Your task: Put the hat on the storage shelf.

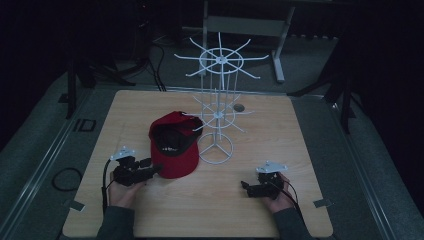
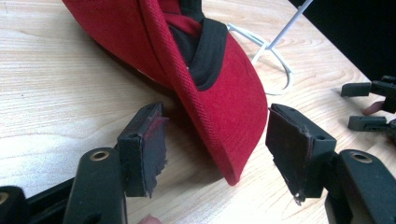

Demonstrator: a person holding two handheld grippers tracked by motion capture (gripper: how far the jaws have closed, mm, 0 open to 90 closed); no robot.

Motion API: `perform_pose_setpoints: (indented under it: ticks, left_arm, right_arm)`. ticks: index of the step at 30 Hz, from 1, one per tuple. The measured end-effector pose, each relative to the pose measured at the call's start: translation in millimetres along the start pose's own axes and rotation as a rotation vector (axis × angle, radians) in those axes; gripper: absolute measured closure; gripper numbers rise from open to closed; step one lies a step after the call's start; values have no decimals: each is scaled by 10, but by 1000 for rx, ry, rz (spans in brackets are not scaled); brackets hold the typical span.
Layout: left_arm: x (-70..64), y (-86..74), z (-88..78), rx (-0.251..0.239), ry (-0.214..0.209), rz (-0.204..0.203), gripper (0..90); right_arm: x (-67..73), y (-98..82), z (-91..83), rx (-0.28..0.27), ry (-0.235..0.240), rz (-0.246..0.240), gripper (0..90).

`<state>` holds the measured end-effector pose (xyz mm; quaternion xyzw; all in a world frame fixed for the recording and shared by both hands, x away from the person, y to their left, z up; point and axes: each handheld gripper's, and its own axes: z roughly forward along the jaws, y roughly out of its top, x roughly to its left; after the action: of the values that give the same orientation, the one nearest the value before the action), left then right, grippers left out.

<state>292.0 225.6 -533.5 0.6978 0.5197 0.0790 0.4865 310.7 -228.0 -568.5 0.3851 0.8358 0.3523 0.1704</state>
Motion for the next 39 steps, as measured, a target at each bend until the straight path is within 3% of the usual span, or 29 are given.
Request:
perform_pose_setpoints:
  ticks: [10, 23, 29, 34, 39]
  left_arm:
    - [42, 2, 31, 24, 1, -11, 403]
    - [62, 53, 275, 81, -28, -25, 438]
    - [30, 26, 424, 138, -38, 7, 480]
    - [14, -15, 504, 174, -31, 1, 506]
    - [2, -28, 540, 200, -31, 20, 547]
  right_arm:
    - [0, 0, 0, 0, -1, -1, 131]
    - [0, 0, 0, -1, -1, -1, 131]
    - [0, 0, 0, -1, 0, -1, 131]
    - [1, 0, 0, 0, 0, 1, 131]
    - [1, 0, 0, 0, -1, 1, 131]
